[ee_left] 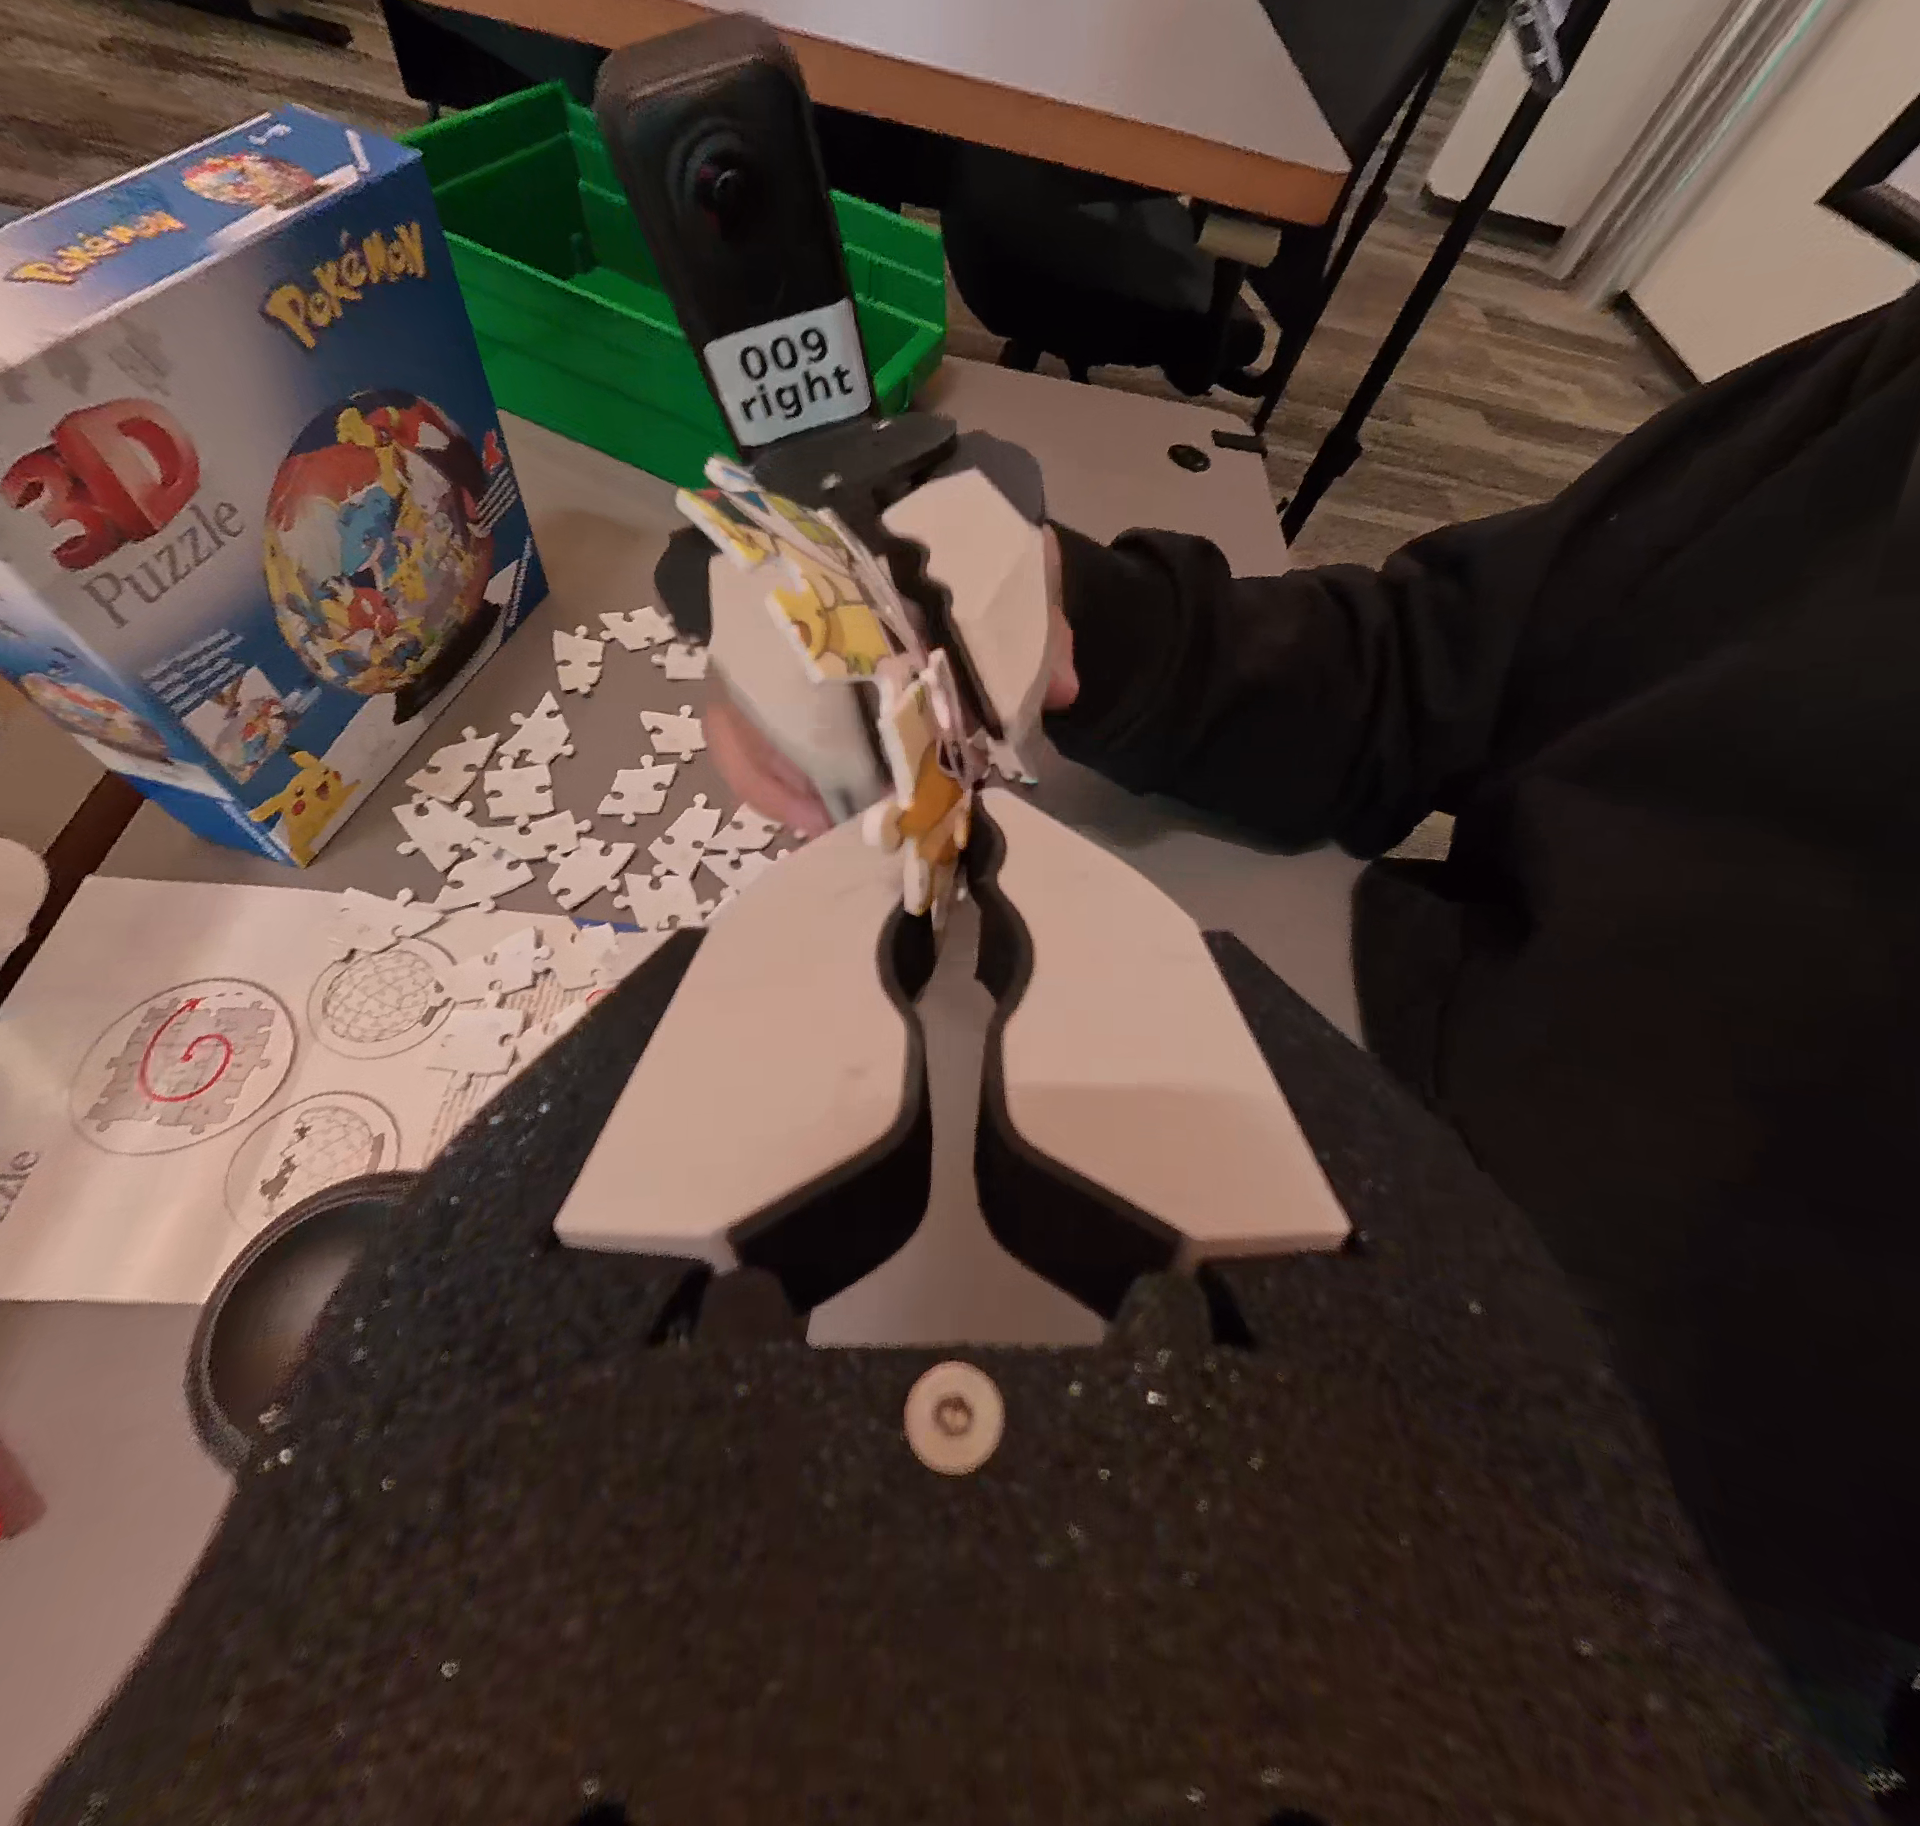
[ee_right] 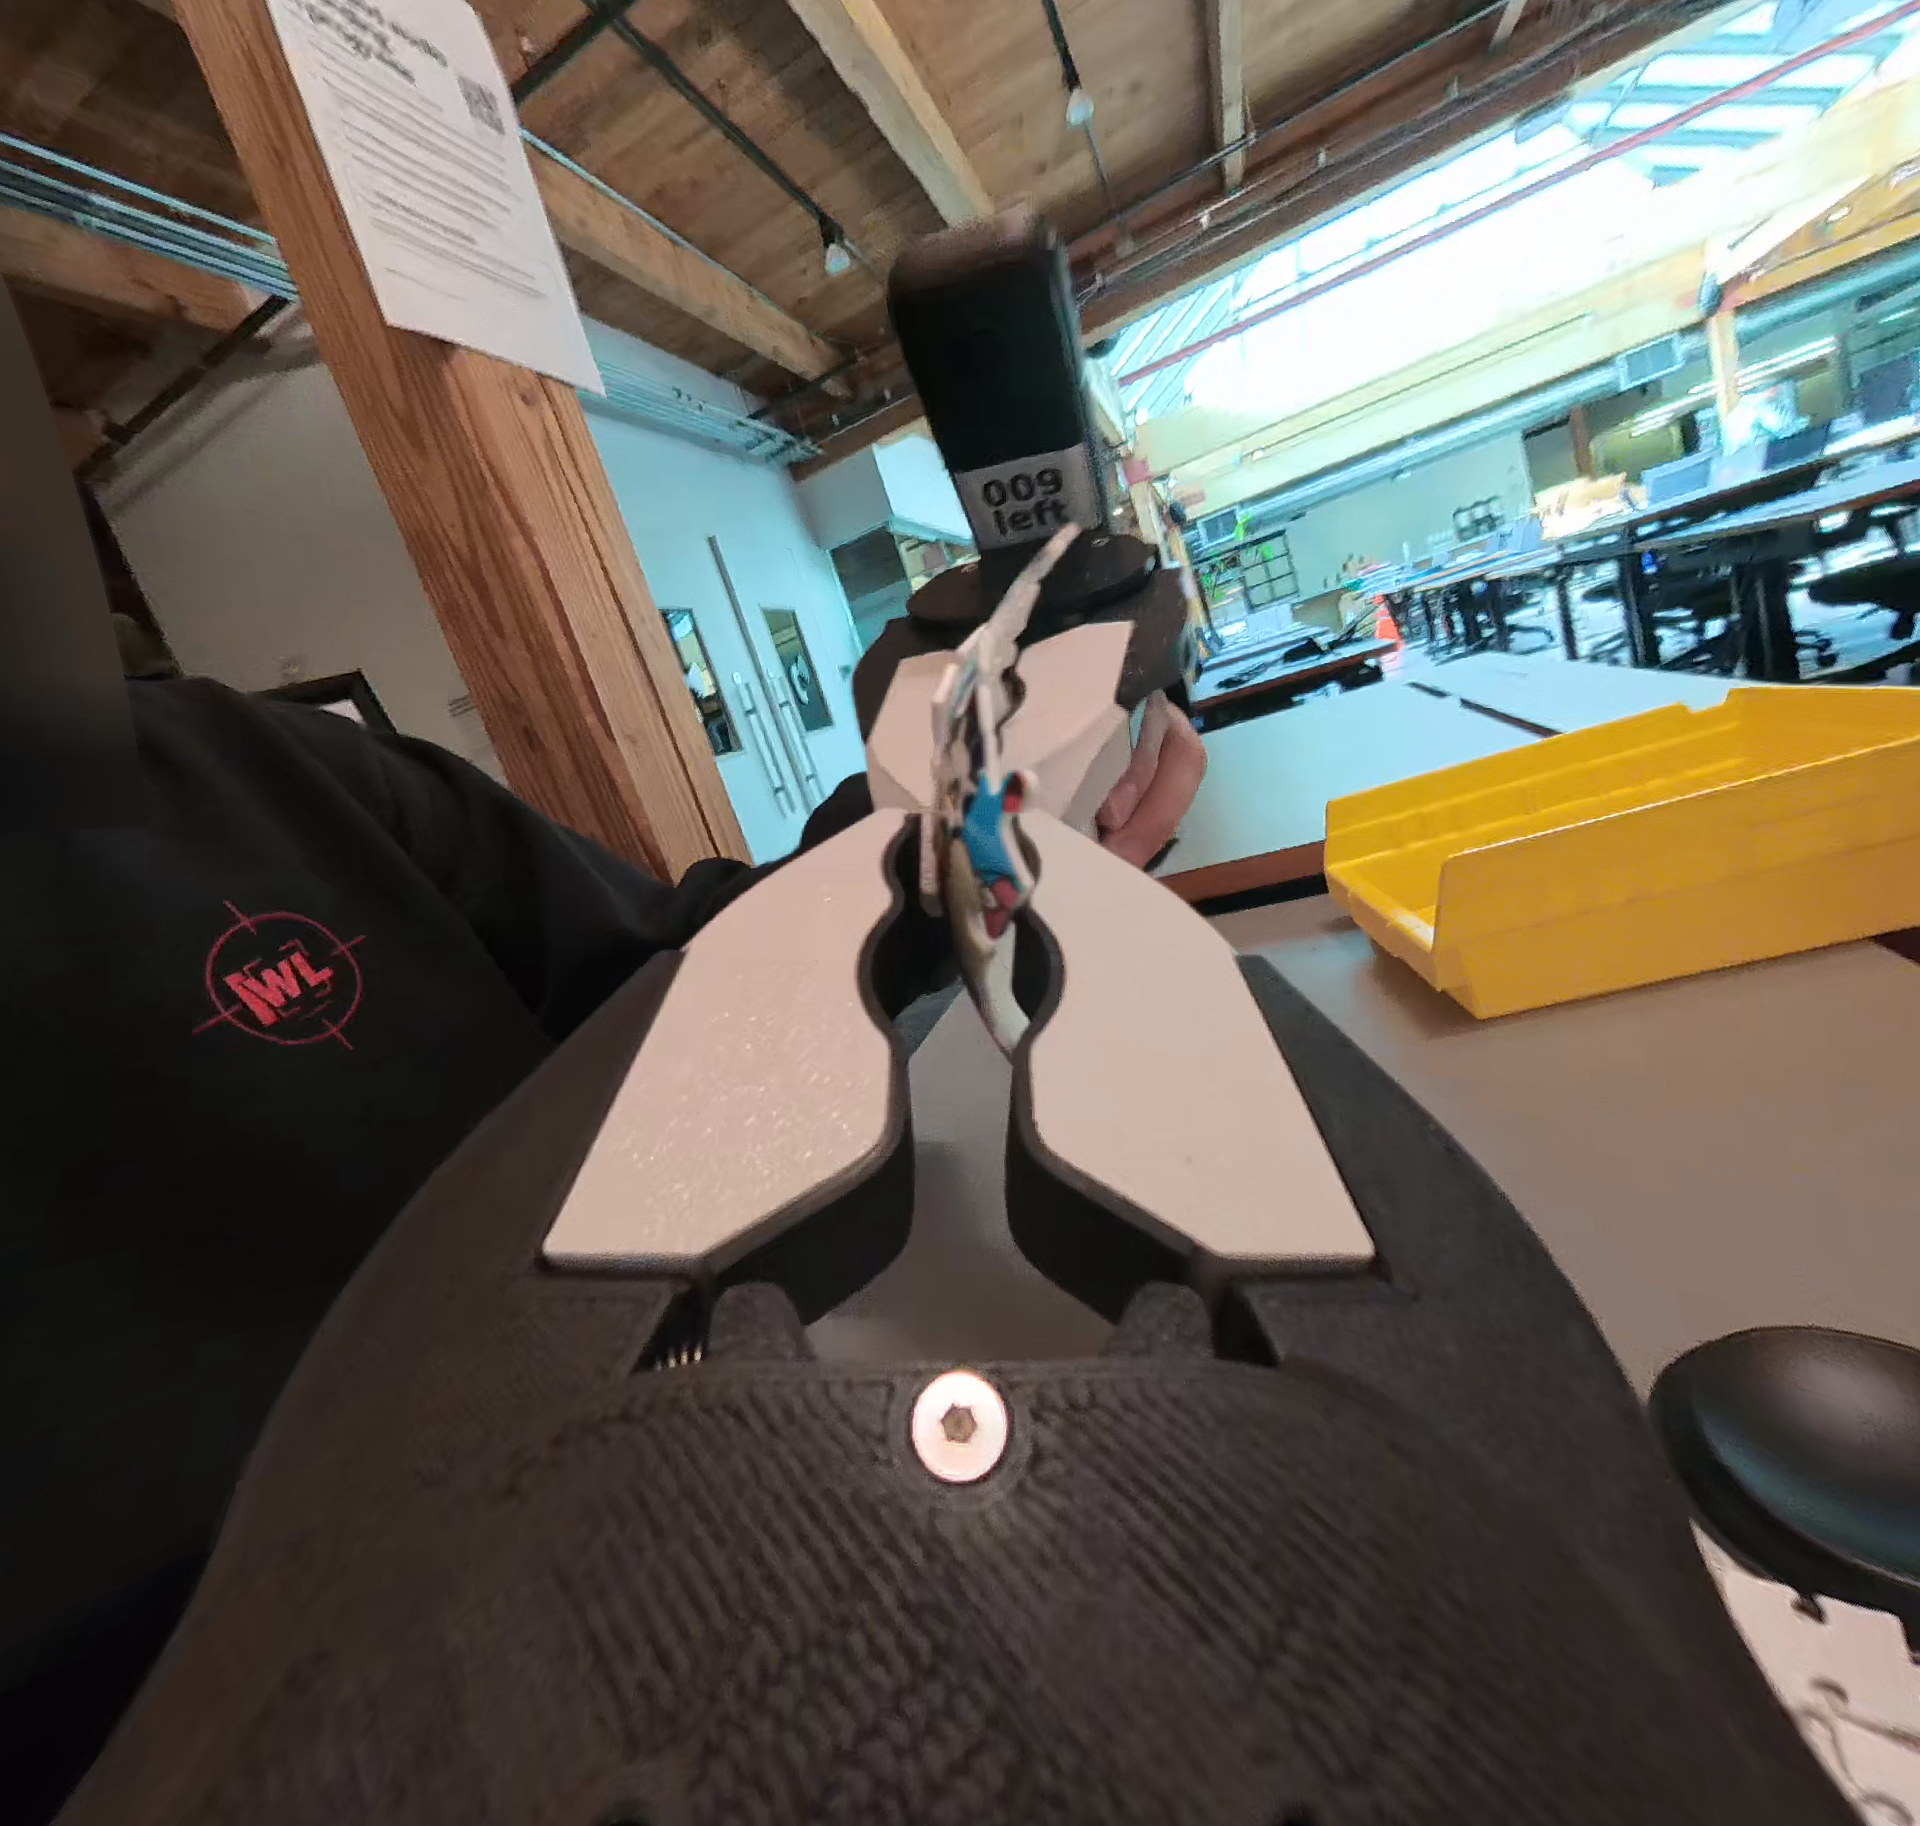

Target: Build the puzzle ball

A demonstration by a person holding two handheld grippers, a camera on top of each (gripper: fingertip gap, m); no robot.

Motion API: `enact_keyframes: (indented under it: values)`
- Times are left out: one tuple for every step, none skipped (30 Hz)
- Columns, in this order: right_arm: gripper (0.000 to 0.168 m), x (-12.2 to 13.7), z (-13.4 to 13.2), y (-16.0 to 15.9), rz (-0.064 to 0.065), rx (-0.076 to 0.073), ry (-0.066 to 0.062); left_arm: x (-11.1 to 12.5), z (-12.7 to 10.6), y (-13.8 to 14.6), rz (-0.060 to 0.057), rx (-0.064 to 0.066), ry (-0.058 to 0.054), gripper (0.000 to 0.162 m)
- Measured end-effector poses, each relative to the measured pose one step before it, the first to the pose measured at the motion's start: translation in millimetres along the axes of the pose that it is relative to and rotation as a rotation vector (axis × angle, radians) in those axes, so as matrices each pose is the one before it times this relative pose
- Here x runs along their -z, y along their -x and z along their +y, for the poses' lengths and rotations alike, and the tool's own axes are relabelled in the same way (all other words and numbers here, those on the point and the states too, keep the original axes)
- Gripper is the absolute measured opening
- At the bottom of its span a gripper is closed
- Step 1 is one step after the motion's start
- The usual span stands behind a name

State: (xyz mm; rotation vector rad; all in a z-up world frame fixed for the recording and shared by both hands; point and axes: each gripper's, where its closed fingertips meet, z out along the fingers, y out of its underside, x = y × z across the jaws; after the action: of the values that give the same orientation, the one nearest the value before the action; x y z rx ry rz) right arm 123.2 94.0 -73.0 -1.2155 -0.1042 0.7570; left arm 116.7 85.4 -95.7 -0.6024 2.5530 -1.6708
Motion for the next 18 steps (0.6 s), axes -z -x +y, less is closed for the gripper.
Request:
enact_keyframes:
  values:
    - [0.011, 0.95, -1.10, 0.06, -0.0004, 0.0083, -0.0035, -0.37, -0.66, 0.06, -0.0045, 0.0002, -0.0003, 0.002]
    - [0.009, 0.08, -0.20, 3.20, -0.0213, 0.0012, -0.0008, -0.87, -0.76, -1.08, 0.0034, 0.0023, 0.0001, 0.002]
    - [0.008, -0.04, -0.60, 2.20, -0.0152, -0.0017, -0.0026, -0.81, -0.22, -1.16, 0.0058, -0.0004, 0.0044, 0.002]
    - [0.008, 0.35, -1.39, -0.48, 0.0027, -0.0018, -0.0078, -0.37, -0.98, -0.26, -0.0012, -0.0004, -0.0011, 0.002]
    - [0.007, 0.30, -0.69, 0.09, -0.0019, -0.0027, -0.0048, 0.08, -1.21, 0.96, -0.0093, 0.0032, -0.0025, 0.002]
    - [0.004, -0.09, 0.31, 2.70, -0.0212, -0.0074, 0.0029, -0.11, -0.09, 0.89, -0.0067, 0.0072, 0.0043, 0.002]
    - [0.004, -0.23, -0.03, 0.98, -0.0108, -0.0101, 0.0030, -0.42, 0.36, -0.25, 0.0030, 0.0095, 0.0079, 0.003]
    - [0.004, 0.20, -0.73, -0.13, -0.0015, -0.0073, -0.0021, -0.19, -0.26, -0.36, 0.0056, 0.0120, 0.0025, 0.003]
    - [0.004, 0.20, -0.05, -0.40, -0.0015, -0.0133, -0.0006, -0.01, -0.35, 0.14, 0.0021, 0.0146, 0.0026, 0.003]
    - [0.004, 0.12, 0.63, -0.34, -0.0043, -0.0241, 0.0010, -0.20, 0.64, 0.03, 0.0047, 0.0148, 0.0117, 0.003]
    - [0.004, 0.41, 0.95, -0.26, -0.0089, -0.0352, 0.0039, -0.42, 1.57, -0.37, 0.0067, 0.0129, 0.0203, 0.003]
    - [0.004, 0.53, 1.37, 0.74, -0.0171, -0.0345, 0.0061, -0.50, 2.29, -0.61, 0.0070, 0.0102, 0.0270, 0.003]
    - [0.004, 0.66, 1.34, 0.93, -0.0165, -0.0272, 0.0038, -0.62, 2.40, -0.07, 0.0020, 0.0071, 0.0290, 0.005]
    - [0.004, 0.62, 1.36, 0.34, -0.0107, -0.0200, 0.0042, -0.35, 2.13, 0.67, -0.0054, 0.0046, 0.0278, 0.010]
    - [0.004, 0.30, 1.88, 0.17, -0.0081, -0.0188, 0.0087, -0.11, 2.44, 0.35, -0.0032, 0.0023, 0.0301, 0.014]
    - [0.004, 0.06, 2.14, -0.19, -0.0042, -0.0170, 0.0111, 0.21, 2.63, -1.13, 0.0074, -0.0021, 0.0308, 0.012]
    - [0.004, 0.03, 1.86, 0.03, -0.0051, -0.0126, 0.0089, 0.43, 2.04, -2.43, 0.0140, -0.0043, 0.0256, 0.011]
    - [0.004, 0.05, 0.67, 1.30, -0.0133, -0.0074, 0.0013, 0.69, 1.56, -2.03, 0.0103, -0.0023, 0.0207, 0.012]
